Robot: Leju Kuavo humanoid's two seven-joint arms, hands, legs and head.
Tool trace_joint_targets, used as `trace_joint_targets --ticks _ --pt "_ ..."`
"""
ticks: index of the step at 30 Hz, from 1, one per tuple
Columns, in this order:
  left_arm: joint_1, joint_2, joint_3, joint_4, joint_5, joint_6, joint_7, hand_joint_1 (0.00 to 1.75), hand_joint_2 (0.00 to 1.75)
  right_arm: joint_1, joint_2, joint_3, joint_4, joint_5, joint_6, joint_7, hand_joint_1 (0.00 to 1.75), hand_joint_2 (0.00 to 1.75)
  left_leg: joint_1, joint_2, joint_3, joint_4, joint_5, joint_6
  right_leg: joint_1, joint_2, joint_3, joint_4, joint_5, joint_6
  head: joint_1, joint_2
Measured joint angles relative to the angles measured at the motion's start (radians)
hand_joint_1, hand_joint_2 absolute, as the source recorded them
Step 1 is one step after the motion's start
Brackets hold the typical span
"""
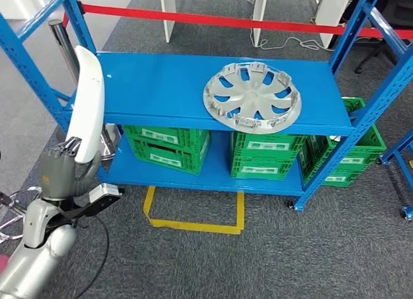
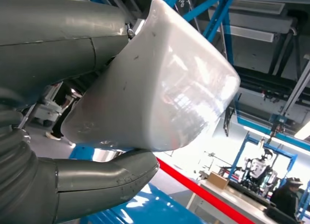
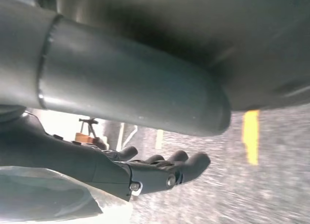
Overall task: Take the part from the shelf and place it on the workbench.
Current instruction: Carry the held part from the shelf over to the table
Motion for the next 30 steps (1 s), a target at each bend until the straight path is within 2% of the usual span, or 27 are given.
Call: trace_joint_targets --ticks 2,3,4,5,6,7,8,9,10,11,12,13,14,15,16,18,19,20,21,22,23,24,25,26,28,29,30 --pt "-0.013 0.000 -0.009 0.009 0.000 -0.001 0.000 1.75 1.75 0.007 -0.002 -0.002 0.003 0.000 0.001 0.002 0.00 0.00 -0.002 0.002 -0.029 0.001 0.025 0.011 0.000 0.008 -0.028 0.108 -0.110 0.005 0.002 0.000" --pt "-0.018 0.000 -0.013 0.013 0.000 -0.002 0.000 1.75 1.75 0.007 -0.003 -0.003 0.003 0.000 0.001 0.004 0.00 0.00 -0.004 0.003 -0.045 0.001 0.038 0.013 0.000 0.009 -0.038 0.171 -0.147 0.005 0.002 0.000" --pt "-0.021 0.000 -0.016 0.016 0.000 -0.002 0.000 1.75 1.75 0.006 -0.003 -0.005 0.004 0.000 0.001 0.005 0.00 0.00 -0.007 0.004 -0.062 0.002 0.050 0.014 0.000 0.010 -0.040 0.219 -0.159 0.004 0.003 0.000" --pt "-0.022 0.000 -0.019 0.020 0.000 -0.003 0.001 1.75 1.75 0.006 -0.004 -0.006 0.004 0.000 0.001 0.006 0.00 0.00 -0.009 0.005 -0.079 0.003 0.063 0.015 0.000 0.010 -0.030 0.240 -0.146 0.002 0.003 0.000" --pt "-0.023 0.000 -0.021 0.022 0.000 -0.003 0.001 1.75 1.75 0.005 -0.004 -0.007 0.004 0.000 0.001 0.007 0.00 0.00 -0.012 0.005 -0.095 0.003 0.074 0.015 0.001 0.011 -0.003 0.226 -0.118 -0.003 0.003 0.000" --pt "-0.024 0.000 -0.023 0.024 0.000 -0.003 0.001 1.75 1.75 0.005 -0.004 -0.007 0.004 0.000 0.001 0.007 0.00 0.00 -0.014 0.004 -0.108 0.003 0.086 0.015 0.003 0.012 0.042 0.179 -0.089 -0.010 0.002 0.000" --pt "-0.024 0.000 -0.024 0.025 0.001 -0.003 0.001 1.75 1.75 0.005 -0.005 -0.008 0.004 0.000 0.001 0.007 0.00 0.00 -0.017 0.002 -0.119 0.003 0.097 0.013 0.007 0.015 0.100 0.107 -0.074 -0.018 0.002 0.000" --pt "-0.025 0.000 -0.025 0.026 0.001 -0.003 0.001 1.75 1.75 0.004 -0.005 -0.008 0.004 0.000 0.001 0.007 0.00 0.00 -0.019 0.002 -0.127 0.004 0.107 0.010 0.010 0.017 0.158 0.024 -0.074 -0.026 0.002 0.000" --pt "-0.026 0.000 -0.026 0.026 0.001 -0.003 0.001 1.75 1.75 0.004 -0.006 -0.009 0.005 0.000 0.001 0.008 0.00 0.00 -0.020 0.001 -0.134 0.004 0.118 0.007 0.014 0.020 0.202 -0.043 -0.085 -0.030 0.002 0.000" --pt "-0.027 0.001 -0.026 0.027 0.001 -0.003 0.001 1.75 1.75 0.003 -0.007 -0.009 0.006 0.000 0.001 0.008 0.00 0.00 -0.020 0.001 -0.140 0.003 0.130 0.002 0.017 0.021 0.228 -0.086 -0.094 -0.032 0.002 0.000" --pt "-0.028 0.002 -0.027 0.028 0.001 -0.002 0.002 1.75 1.75 0.003 -0.007 -0.010 0.007 0.000 0.001 0.010 0.00 0.00 -0.018 0.001 -0.144 -0.001 0.143 -0.003 0.018 0.021 0.233 -0.107 -0.093 -0.032 0.003 0.000" --pt "-0.029 0.003 -0.030 0.029 0.002 -0.002 0.002 1.75 1.75 0.004 -0.007 -0.010 0.008 0.001 0.002 0.013 0.00 0.00 -0.016 0.001 -0.150 -0.005 0.150 -0.008 0.017 0.019 0.229 -0.113 -0.084 -0.035 0.004 0.000" --pt "-0.030 0.004 -0.032 0.031 0.003 -0.001 0.003 1.75 1.75 0.004 -0.007 -0.010 0.009 0.003 0.003 0.015 0.00 0.00 -0.016 0.001 -0.157 -0.002 0.142 -0.014 0.015 0.017 0.221 -0.117 -0.070 -0.041 0.003 0.000" --pt "-0.031 0.006 -0.036 0.033 0.004 0.000 0.005 1.75 1.75 0.005 -0.006 -0.010 0.010 0.005 0.002 0.017 0.00 0.00 -0.015 0.000 -0.166 0.018 0.115 -0.020 0.013 0.013 0.211 -0.121 -0.055 -0.048 0.002 0.000" --pt "-0.031 0.007 -0.038 0.034 0.005 0.001 0.007 1.75 1.75 0.006 -0.006 -0.010 0.010 0.009 0.000 0.017 0.00 0.00 -0.013 0.000 -0.180 0.060 0.070 -0.026 0.010 0.009 0.200 -0.124 -0.044 -0.053 0.000 0.000" --pt "-0.031 0.008 -0.043 0.038 0.006 0.004 0.012 1.75 1.75 0.008 -0.006 -0.010 0.011 0.016 -0.008 0.012 0.00 0.00 -0.008 0.000 -0.208 0.190 -0.021 -0.036 0.011 0.005 0.170 -0.119 -0.025 -0.058 -0.003 0.000" --pt "-0.029 0.008 -0.045 0.039 0.007 0.005 0.015 1.75 1.75 0.009 -0.006 -0.010 0.011 0.019 -0.011 0.008 0.00 0.00 -0.006 0.000 -0.214 0.247 -0.040 -0.040 0.011 0.004 0.155 -0.115 -0.017 -0.057 -0.004 0.000" --pt "-0.029 0.009 -0.048 0.041 0.007 0.006 0.017 1.75 1.75 0.008 -0.006 -0.009 0.011 0.021 -0.013 0.002 0.00 0.00 -0.005 0.000 -0.207 0.279 -0.033 -0.043 0.010 0.002 0.139 -0.109 -0.010 -0.056 -0.004 0.000" --pt "-0.028 0.009 -0.050 0.042 0.007 0.007 0.019 1.75 1.75 0.008 -0.006 -0.009 0.011 0.022 -0.015 -0.003 0.00 0.00 -0.003 0.000 -0.186 0.276 -0.009 -0.046 0.009 0.001 0.124 -0.101 -0.004 -0.053 -0.004 0.000" --pt "-0.028 0.009 -0.053 0.043 0.007 0.007 0.019 1.75 1.75 0.008 -0.006 -0.008 0.011 0.023 -0.016 -0.008 0.00 0.00 -0.001 0.001 -0.149 0.236 0.022 -0.048 0.008 0.000 0.110 -0.092 0.000 -0.050 -0.004 0.000" --pt "-0.029 0.009 -0.055 0.043 0.008 0.008 0.020 1.75 1.75 0.007 -0.007 -0.008 0.011 0.024 -0.017 -0.014 0.00 0.00 0.002 0.001 -0.104 0.175 0.037 -0.051 0.008 -0.001 0.097 -0.083 0.002 -0.047 -0.004 0.000" --pt "-0.029 0.010 -0.056 0.043 0.008 0.008 0.020 1.75 1.75 0.007 -0.007 -0.007 0.011 0.025 -0.018 -0.019 0.00 0.00 0.001 0.000 -0.060 0.108 0.037 -0.050 0.009 -0.002 0.085 -0.073 0.004 -0.043 -0.004 0.000" --pt "-0.029 0.010 -0.058 0.043 0.009 0.009 0.020 1.75 1.75 0.006 -0.007 -0.006 0.011 0.026 -0.021 -0.027 0.00 0.00 0.001 -0.001 -0.029 0.055 0.027 -0.046 0.010 -0.002 0.076 -0.064 0.008 -0.037 -0.004 0.000" --pt "-0.028 0.011 -0.059 0.043 0.009 0.010 0.021 1.75 1.75 0.006 -0.007 -0.005 0.011 0.026 -0.027 -0.039 0.00 0.00 -0.002 -0.002 -0.012 0.025 0.013 -0.041 0.012 -0.003 0.069 -0.059 0.013 -0.032 -0.005 0.000" --pt "-0.022 0.015 -0.059 0.044 0.011 0.012 0.027 1.75 1.75 0.007 -0.007 -0.004 0.010 0.029 -0.044 -0.088 0.00 0.00 -0.003 -0.001 -0.012 0.007 0.007 -0.028 0.012 -0.002 0.059 -0.054 0.022 -0.019 -0.005 0.000" --pt "-0.017 0.017 -0.058 0.043 0.013 0.014 0.032 1.75 1.75 0.008 -0.007 -0.004 0.010 0.032 -0.053 -0.121 0.00 0.00 -0.002 0.000 -0.017 0.005 0.011 -0.020 0.011 0.000 0.051 -0.047 0.012 -0.013 -0.004 0.000" --pt "-0.011 0.020 -0.056 0.041 0.015 0.016 0.035 1.75 1.75 0.009 -0.007 -0.004 0.009 0.034 -0.060 -0.153 0.00 0.00 -0.001 0.002 -0.023 0.004 0.017 -0.010 0.010 0.003 0.041 -0.027 -0.013 -0.007 -0.002 0.000"
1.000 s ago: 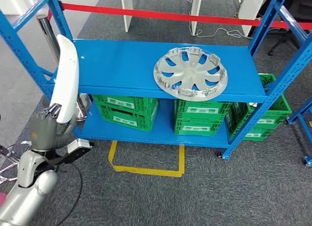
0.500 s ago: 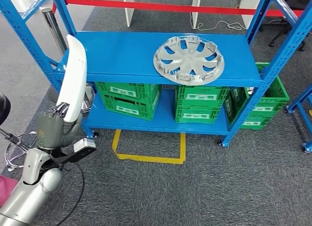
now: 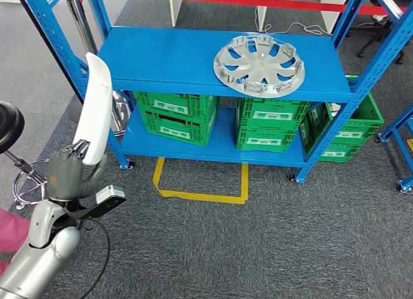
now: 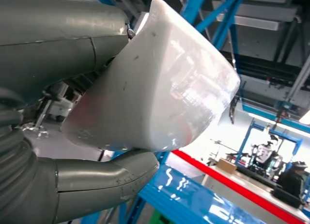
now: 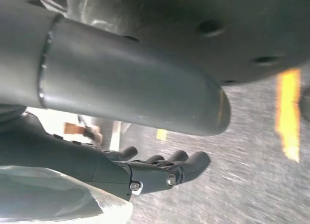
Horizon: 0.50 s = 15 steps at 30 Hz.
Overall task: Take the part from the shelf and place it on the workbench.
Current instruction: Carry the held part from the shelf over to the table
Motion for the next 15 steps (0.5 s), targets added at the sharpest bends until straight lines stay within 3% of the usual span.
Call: trace_joint_targets --ticks 2,4,5,6,7,9,11,13,14,15 --pt "0.012 0.006 0.006 -0.004 0.004 0.004 0.003 1.75 1.75 0.000 0.000 0.001 -0.002 0.003 -0.006 -0.038 0.00 0.00 -0.001 0.003 -0.014 0.002 0.015 0.018 -0.002 0.005 -0.033 0.099 -0.083 0.009 0.005 0.000" --pt "0.022 0.010 0.012 -0.006 0.005 0.006 0.003 1.75 1.75 0.000 0.000 0.002 -0.003 0.004 -0.007 -0.047 0.00 0.00 -0.005 0.004 -0.034 0.008 0.028 0.025 -0.003 0.006 -0.065 0.233 -0.151 0.012 0.009 0.000" --pt "0.026 0.011 0.014 -0.006 0.005 0.007 0.003 1.75 1.75 0.000 0.000 0.003 -0.004 0.004 -0.007 -0.049 0.00 0.00 -0.008 0.004 -0.044 0.012 0.034 0.026 -0.003 0.006 -0.067 0.269 -0.160 0.010 0.009 0.000" --pt "0.030 0.012 0.015 -0.006 0.005 0.007 0.003 1.75 1.75 0.000 0.000 0.004 -0.005 0.004 -0.007 -0.050 0.00 0.00 -0.011 0.003 -0.055 0.016 0.040 0.027 -0.002 0.007 -0.052 0.268 -0.151 0.006 0.010 0.000" --pt "0.032 0.013 0.016 -0.006 0.005 0.007 0.003 1.75 1.75 0.000 0.000 0.004 -0.006 0.004 -0.007 -0.051 0.00 0.00 -0.015 0.002 -0.065 0.020 0.046 0.028 -0.001 0.008 -0.018 0.227 -0.128 -0.001 0.010 0.000" --pt "0.035 0.016 0.019 -0.010 0.005 0.007 0.003 1.75 1.75 -0.002 0.000 0.004 -0.007 0.005 -0.007 -0.053 0.00 0.00 -0.022 -0.001 -0.084 0.024 0.061 0.026 0.006 0.014 0.083 0.079 -0.085 -0.023 0.009 0.000" --pt "0.035 0.018 0.021 -0.014 0.005 0.008 0.003 1.75 1.75 -0.004 -0.001 0.005 -0.009 0.006 -0.008 -0.054 0.00 0.00 -0.023 -0.003 -0.095 0.023 0.079 0.019 0.013 0.019 0.149 -0.026 -0.074 -0.036 0.008 0.000" --pt "0.037 0.021 0.022 -0.018 0.006 0.009 0.003 1.75 1.75 -0.004 -0.001 0.006 -0.009 0.006 -0.008 -0.054 0.00 0.00 -0.021 -0.003 -0.101 0.016 0.101 0.008 0.016 0.019 0.148 -0.050 -0.061 -0.038 0.008 0.000" --pt "0.038 0.022 0.022 -0.019 0.006 0.009 0.003 1.75 1.75 -0.004 -0.001 0.006 -0.009 0.006 -0.008 -0.054 0.00 0.00 -0.019 -0.003 -0.105 0.016 0.101 0.002 0.014 0.016 0.140 -0.054 -0.048 -0.042 0.010 0.000" --pt "0.040 0.024 0.023 -0.019 0.006 0.010 0.003 1.75 1.75 -0.004 0.000 0.006 -0.010 0.006 -0.009 -0.054 0.00 0.00 -0.019 -0.004 -0.112 0.025 0.084 -0.004 0.012 0.013 0.129 -0.059 -0.035 -0.048 0.010 0.000"
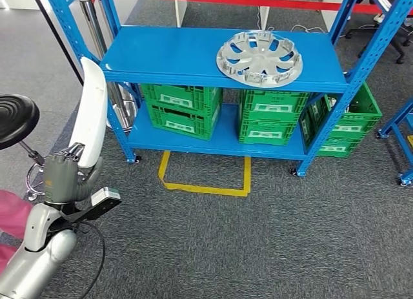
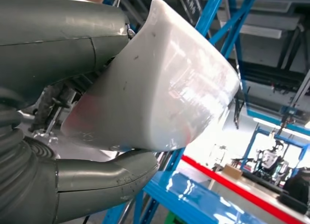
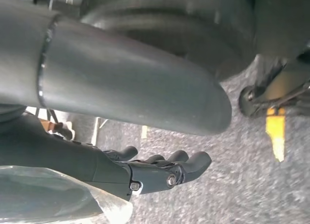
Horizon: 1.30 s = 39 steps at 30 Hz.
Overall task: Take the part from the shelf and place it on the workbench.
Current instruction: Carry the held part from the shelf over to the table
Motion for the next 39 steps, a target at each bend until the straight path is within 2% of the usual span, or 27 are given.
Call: trace_joint_targets --ticks 2,4,5,7,8,9,11,12,14,15,16,17,19,20,21,22,24,25,26,28,30,31,34,35,36,37,39 --pt "0.002 0.004 0.001 0.000 0.000 0.001 0.000 1.75 1.75 0.000 0.001 0.000 0.000 0.000 -0.001 0.000 0.00 0.00 0.004 0.000 -0.018 0.067 -0.094 -0.010 -0.005 -0.007 -0.023 -0.007 0.028 -0.009 0.000 0.000" --pt "0.003 0.005 0.001 -0.001 0.001 0.001 0.000 1.75 1.75 0.001 0.001 0.000 0.000 0.000 0.000 0.000 0.00 0.00 0.009 0.001 -0.033 0.191 -0.189 -0.020 -0.006 -0.010 -0.056 -0.006 0.056 -0.011 -0.002 0.000" --pt "0.003 0.005 0.001 -0.001 0.001 0.001 0.000 1.75 1.75 0.001 0.002 0.000 0.000 0.000 0.000 0.000 0.00 0.00 0.011 0.001 -0.032 0.244 -0.199 -0.025 -0.006 -0.012 -0.076 -0.004 0.070 -0.010 -0.003 0.000" --pt "0.004 0.006 0.001 -0.001 0.001 0.001 0.000 1.75 1.75 0.001 0.002 0.000 -0.001 0.000 0.000 0.000 0.00 0.00 0.015 0.001 -0.001 0.274 -0.144 -0.031 -0.008 -0.015 -0.118 0.004 0.098 -0.006 -0.003 0.000" --pt "0.003 0.006 0.001 -0.001 0.001 0.001 0.000 1.75 1.75 0.001 0.002 0.000 -0.001 0.000 0.000 0.000 0.00 0.00 0.017 0.001 0.037 0.240 -0.111 -0.034 -0.009 -0.017 -0.138 0.011 0.110 -0.002 -0.004 0.000" --pt "0.003 0.006 0.001 -0.001 0.001 0.001 0.000 1.75 1.75 0.001 0.002 0.000 -0.001 0.000 0.000 0.000 0.00 0.00 0.018 0.001 0.094 0.173 -0.101 -0.036 -0.010 -0.018 -0.157 0.019 0.120 0.003 -0.004 0.000" --pt "0.001 0.006 0.001 -0.005 0.001 0.001 0.000 1.75 1.75 0.001 0.002 0.000 -0.002 0.000 0.000 0.000 0.00 0.00 0.018 0.001 0.204 0.014 -0.137 -0.030 -0.008 -0.018 -0.180 0.033 0.140 0.013 -0.005 0.000" --pt "0.001 0.007 0.002 -0.007 0.001 0.001 0.000 1.75 1.75 0.001 0.002 0.000 -0.003 0.000 0.000 0.000 0.00 0.00 0.016 0.000 0.233 -0.036 -0.157 -0.025 -0.008 -0.018 -0.186 0.034 0.152 0.017 -0.006 0.000" --pt "0.002 0.007 0.002 -0.009 0.001 0.001 0.000 1.75 1.75 0.003 0.002 0.000 -0.004 0.000 0.000 0.000 0.00 0.00 0.015 0.002 0.225 -0.053 -0.154 -0.008 -0.009 -0.017 -0.193 0.029 0.175 0.028 -0.007 0.000" --pt "0.003 0.007 0.001 -0.009 0.001 0.001 0.000 1.75 1.75 0.005 0.002 0.000 -0.004 0.000 0.000 0.000 0.00 0.00 0.016 0.004 0.214 -0.052 -0.143 0.001 -0.010 -0.015 -0.199 0.034 0.162 0.034 -0.007 0.000" --pt "0.003 0.007 0.001 -0.009 0.001 0.001 0.000 1.75 1.75 0.006 0.002 0.000 -0.004 0.000 0.000 0.000 0.00 0.00 0.017 0.007 0.200 -0.052 -0.129 0.010 -0.011 -0.012 -0.209 0.056 0.127 0.040 -0.004 0.000" --pt "0.003 0.006 0.001 -0.009 0.001 0.001 0.000 1.75 1.75 0.008 0.002 0.001 -0.004 0.000 0.000 0.000 0.00 0.00 0.018 0.009 0.184 -0.052 -0.114 0.017 -0.013 -0.009 -0.221 0.099 0.071 0.045 -0.003 0.000" --pt "0.004 0.006 0.001 -0.009 0.001 0.001 0.000 1.75 1.75 0.007 0.002 0.001 -0.005 0.000 0.000 0.001 0.00 0.00 0.016 0.010 0.149 -0.050 -0.085 0.023 -0.015 -0.006 -0.241 0.230 -0.037 0.050 0.001 0.000" --pt "0.004 0.006 0.000 -0.009 0.001 0.001 0.000 1.75 1.75 0.007 0.002 0.001 -0.005 0.001 0.000 -0.001 0.00 0.00 0.015 0.009 0.130 -0.048 -0.072 0.023 -0.015 -0.006 -0.245 0.291 -0.055 0.051 0.002 0.000" --pt "0.004 0.006 0.001 -0.009 0.002 -0.003 0.003 1.75 1.75 0.007 0.002 0.001 -0.006 0.004 0.002 -0.013 0.00 0.00 0.015 0.009 0.110 -0.046 -0.059 0.022 -0.015 -0.006 -0.239 0.330 -0.042 0.050 0.002 0.000" --pt "0.007 0.007 0.003 -0.009 0.006 -0.013 0.007 1.75 1.75 0.007 0.002 0.003 -0.009 0.012 0.004 -0.040 0.00 0.00 0.014 0.009 0.090 -0.043 -0.047 0.020 -0.015 -0.006 -0.221 0.343 -0.008 0.047 0.002 0.000" --pt "0.018 0.012 0.013 -0.011 0.025 -0.038 0.013 1.75 1.75 0.003 0.002 0.011 -0.014 0.031 0.009 -0.112 0.00 0.00 0.011 0.009 0.056 -0.038 -0.026 0.014 -0.014 -0.002 -0.136 0.269 0.046 0.036 0.001 0.000" --pt "0.025 0.016 0.022 -0.013 0.037 -0.048 0.011 1.75 1.75 0.000 0.003 0.015 -0.016 0.039 0.011 -0.140 0.00 0.00 0.010 0.009 0.046 -0.035 -0.017 0.010 -0.012 0.001 -0.068 0.186 0.036 0.029 0.001 0.000" --pt "0.031 0.020 0.031 -0.015 0.047 -0.052 0.007 1.75 1.75 -0.005 0.005 0.019 -0.017 0.043 0.012 -0.153 0.00 0.00 0.009 0.010 0.039 -0.032 -0.008 0.006 -0.010 0.003 -0.007 0.101 0.007 0.024 0.001 0.000" --pt "0.036 0.026 0.047 -0.017 0.056 -0.054 -0.004 1.75 1.75 -0.012 0.009 0.025 -0.017 0.047 0.013 -0.162 0.00 0.00 0.008 0.010 0.031 -0.029 0.007 -0.004 -0.007 0.004 0.059 -0.008 -0.043 0.020 0.001 0.000" --pt "0.041 0.028 0.056 -0.018 0.058 -0.059 -0.014 1.75 1.75 -0.014 0.013 0.028 -0.018 0.050 0.013 -0.164 0.00 0.00 0.011 0.008 0.023 -0.023 0.007 -0.015 -0.009 -0.001 0.053 -0.022 -0.042 0.011 0.000 0.000" --pt "0.043 0.028 0.060 -0.018 0.059 -0.064 -0.018 1.75 1.75 -0.014 0.015 0.030 -0.017 0.051 0.013 -0.164 0.00 0.00 0.012 0.008 0.017 -0.005 -0.014 -0.020 -0.009 -0.005 0.049 -0.023 -0.035 0.003 0.000 0.000" --pt "0.045 0.029 0.067 -0.018 0.062 -0.072 -0.021 1.75 1.75 -0.013 0.018 0.033 -0.017 0.052 0.012 -0.165 0.00 0.00 0.014 0.007 -0.034 0.160 -0.134 -0.031 -0.007 -0.012 0.038 -0.018 -0.017 -0.011 -0.002 0.000" --pt "0.046 0.029 0.068 -0.018 0.063 -0.072 -0.021 1.75 1.75 -0.013 0.018 0.033 -0.017 0.053 0.012 -0.165 0.00 0.00 0.014 0.007 -0.049 0.220 -0.158 -0.033 -0.005 -0.013 0.032 -0.013 -0.013 -0.012 -0.001 0.000" --pt "0.047 0.029 0.069 -0.018 0.064 -0.072 -0.021 1.75 1.75 -0.013 0.019 0.034 -0.017 0.054 0.012 -0.165 0.00 0.00 0.014 0.007 -0.053 0.253 -0.162 -0.033 -0.004 -0.013 0.024 -0.007 -0.011 -0.012 -0.001 0.000" --pt "0.047 0.029 0.069 -0.018 0.067 -0.074 -0.022 1.75 1.75 -0.013 0.019 0.034 -0.017 0.055 0.012 -0.165 0.00 0.00 0.014 0.007 -0.041 0.248 -0.145 -0.032 -0.003 -0.014 0.017 0.000 -0.009 -0.012 -0.001 0.000" --pt "0.048 0.029 0.072 -0.019 0.076 -0.080 -0.025 1.75 1.75 -0.014 0.020 0.037 -0.017 0.058 0.010 -0.165 0.00 0.00 0.013 0.007 0.021 0.144 -0.087 -0.025 -0.002 -0.014 0.006 0.015 -0.012 -0.010 -0.002 0.000"
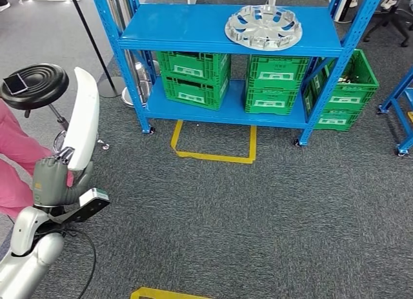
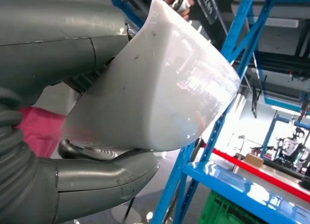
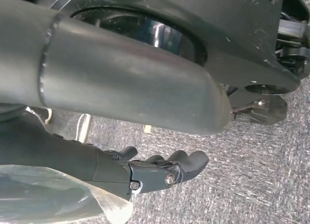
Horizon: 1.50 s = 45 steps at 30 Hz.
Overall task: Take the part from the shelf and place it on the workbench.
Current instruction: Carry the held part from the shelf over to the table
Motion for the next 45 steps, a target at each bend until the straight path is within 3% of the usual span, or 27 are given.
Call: trace_joint_targets --ticks 2,3,5,7,8,10,12,13,14,16,18,19,22,23,26,34,42,45 --pt "0.002 0.000 0.006 -0.004 0.011 -0.006 -0.008 1.75 1.75 -0.002 0.002 0.005 0.000 0.006 -0.002 0.001 0.00 0.00 -0.005 0.001 0.051 -0.101 0.032 0.010 0.003 0.000 -0.012 0.013 -0.002 0.006 0.000 0.000" --pt "0.004 0.000 0.010 -0.006 0.015 -0.008 -0.012 1.75 1.75 -0.003 0.003 0.008 0.000 0.009 -0.003 0.002 0.00 0.00 -0.007 0.001 0.060 -0.123 0.032 0.015 0.004 0.001 -0.017 0.017 -0.001 0.010 0.000 0.000" --pt "0.007 0.000 0.018 -0.011 0.021 -0.010 -0.018 1.75 1.75 -0.003 0.004 0.013 0.000 0.015 -0.004 0.006 0.00 0.00 -0.007 0.001 0.058 -0.138 0.030 0.023 0.006 0.000 -0.026 0.020 0.003 0.020 0.000 0.000" --pt "0.009 -0.001 0.025 -0.015 0.025 -0.011 -0.024 1.75 1.75 -0.003 0.004 0.018 0.000 0.018 -0.005 0.010 0.00 0.00 0.000 0.002 0.057 -0.154 0.033 0.035 0.007 0.002 -0.043 0.038 -0.014 0.031 0.003 0.000" --pt "0.010 -0.002 0.028 -0.016 0.027 -0.012 -0.027 1.75 1.75 -0.004 0.004 0.019 0.000 0.018 -0.006 0.012 0.00 0.00 0.004 0.002 0.055 -0.159 0.037 0.040 0.005 0.005 -0.062 0.073 -0.038 0.038 0.004 0.000" --pt "0.014 -0.003 0.031 -0.018 0.030 -0.015 -0.030 1.75 1.75 -0.004 0.004 0.021 0.000 0.018 -0.007 0.016 0.00 0.00 0.005 0.002 0.047 -0.160 0.044 0.045 -0.002 0.009 -0.120 0.196 -0.100 0.050 0.007 0.000" --pt "0.020 -0.006 0.034 -0.018 0.030 -0.018 -0.030 1.75 1.75 -0.002 0.004 0.021 0.000 0.016 -0.007 0.019 0.00 0.00 0.006 0.002 0.040 -0.159 0.049 0.044 -0.009 0.009 -0.168 0.297 -0.129 0.058 0.007 0.000" --pt "0.023 -0.007 0.036 -0.018 0.030 -0.019 -0.031 1.75 1.75 -0.002 0.004 0.021 0.000 0.014 -0.007 0.021 0.00 0.00 0.006 0.002 0.038 -0.159 0.051 0.042 -0.012 0.009 -0.168 0.297 -0.115 0.060 0.007 0.000" --pt "0.025 -0.008 0.037 -0.019 0.030 -0.020 -0.031 1.75 1.75 -0.001 0.004 0.021 0.000 0.011 -0.006 0.022 0.00 0.00 0.007 0.002 0.037 -0.159 0.053 0.040 -0.015 0.009 -0.149 0.258 -0.085 0.062 0.007 0.000" --pt "0.026 -0.008 0.042 -0.021 0.030 -0.024 -0.032 1.75 1.75 -0.002 0.004 0.021 0.000 0.003 -0.004 0.026 0.00 0.00 0.008 0.000 0.035 -0.157 0.056 0.033 -0.018 0.012 -0.078 0.117 -0.019 0.063 0.007 0.000" --pt "0.026 -0.009 0.046 -0.025 0.029 -0.027 -0.032 1.75 1.75 -0.004 0.004 0.021 0.000 -0.006 -0.002 0.031 0.00 0.00 0.005 -0.001 0.027 -0.153 0.060 0.022 -0.020 0.017 -0.036 0.028 0.005 0.057 0.006 0.000" --pt "0.027 -0.009 0.047 -0.026 0.029 -0.027 -0.032 1.75 1.75 -0.004 0.004 0.021 0.000 -0.009 -0.002 0.035 0.00 0.00 0.003 -0.002 0.023 -0.151 0.063 0.024 -0.019 0.019 -0.033 0.018 0.004 0.054 0.005 0.000" --pt "0.034 -0.008 0.052 -0.030 0.028 -0.027 -0.032 1.75 1.75 0.001 0.004 0.019 0.000 -0.021 -0.001 0.045 0.00 0.00 0.002 -0.003 0.018 -0.153 0.073 0.047 -0.017 0.019 -0.037 0.016 0.011 0.046 0.004 0.000" --pt "0.036 -0.008 0.054 -0.032 0.028 -0.027 -0.032 1.75 1.75 0.001 0.004 0.018 0.000 -0.025 -0.002 0.047 0.00 0.00 0.003 -0.003 0.018 -0.156 0.075 0.049 -0.016 0.019 -0.038 0.016 0.013 0.044 0.004 0.000" --pt "0.044 -0.008 0.062 -0.042 0.029 -0.025 -0.031 1.75 1.75 -0.001 0.004 0.013 0.001 -0.031 -0.006 0.049 0.00 0.00 0.005 -0.003 0.018 -0.163 0.084 0.042 -0.012 0.019 -0.042 0.017 0.016 0.038 0.004 0.000" --pt "0.071 -0.008 0.080 -0.059 0.031 -0.025 -0.029 1.75 1.75 -0.001 0.004 0.008 0.001 -0.034 -0.012 0.049 0.00 0.00 0.009 -0.003 0.016 -0.174 0.093 0.005 -0.010 0.018 -0.049 0.019 0.019 0.031 0.004 0.000" --pt "0.086 -0.008 0.098 -0.070 0.041 -0.025 -0.031 1.75 1.75 -0.001 0.004 0.004 0.001 -0.039 -0.018 0.057 0.00 0.00 0.008 -0.004 0.011 -0.172 0.093 0.002 -0.011 0.016 -0.051 0.019 0.021 0.031 0.005 0.000" --pt "0.097 -0.008 0.111 -0.076 0.044 -0.025 -0.031 1.75 1.75 -0.002 0.004 0.004 0.001 -0.037 -0.025 0.060 0.00 0.00 0.006 -0.005 0.007 -0.162 0.090 0.009 -0.014 0.015 -0.052 0.018 0.024 0.035 0.004 0.000"
